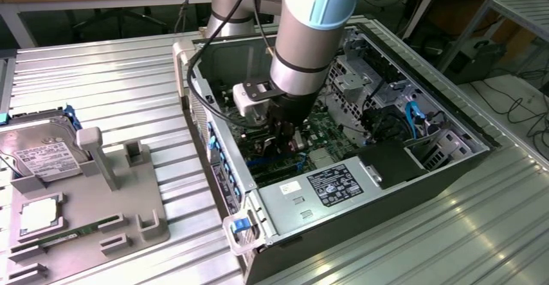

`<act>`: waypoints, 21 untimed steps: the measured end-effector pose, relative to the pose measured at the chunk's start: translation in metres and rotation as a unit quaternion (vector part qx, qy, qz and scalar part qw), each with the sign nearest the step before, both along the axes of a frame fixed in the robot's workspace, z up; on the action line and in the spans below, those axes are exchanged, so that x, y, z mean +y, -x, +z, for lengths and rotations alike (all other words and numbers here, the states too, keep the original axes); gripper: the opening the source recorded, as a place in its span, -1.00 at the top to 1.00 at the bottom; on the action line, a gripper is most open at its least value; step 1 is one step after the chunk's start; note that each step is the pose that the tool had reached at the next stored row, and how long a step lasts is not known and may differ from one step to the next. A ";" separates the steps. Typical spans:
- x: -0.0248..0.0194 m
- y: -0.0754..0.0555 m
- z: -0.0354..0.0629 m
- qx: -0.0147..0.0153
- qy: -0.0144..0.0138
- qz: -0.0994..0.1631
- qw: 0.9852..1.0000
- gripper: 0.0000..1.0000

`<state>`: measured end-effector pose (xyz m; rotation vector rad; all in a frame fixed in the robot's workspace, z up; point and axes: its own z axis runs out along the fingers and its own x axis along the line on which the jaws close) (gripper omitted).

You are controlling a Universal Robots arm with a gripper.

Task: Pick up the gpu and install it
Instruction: 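Insert the gpu into the slot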

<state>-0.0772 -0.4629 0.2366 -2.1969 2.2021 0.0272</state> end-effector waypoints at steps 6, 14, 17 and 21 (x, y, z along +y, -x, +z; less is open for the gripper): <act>0.0001 0.000 -0.0017 0.000 0.000 0.000 1.000 0.44; 0.0000 0.000 -0.0066 0.000 0.000 0.000 1.000 0.44; 0.0000 0.001 -0.0101 0.000 0.000 0.000 1.000 0.44; 0.0001 0.001 -0.0104 0.000 0.000 0.000 1.000 0.44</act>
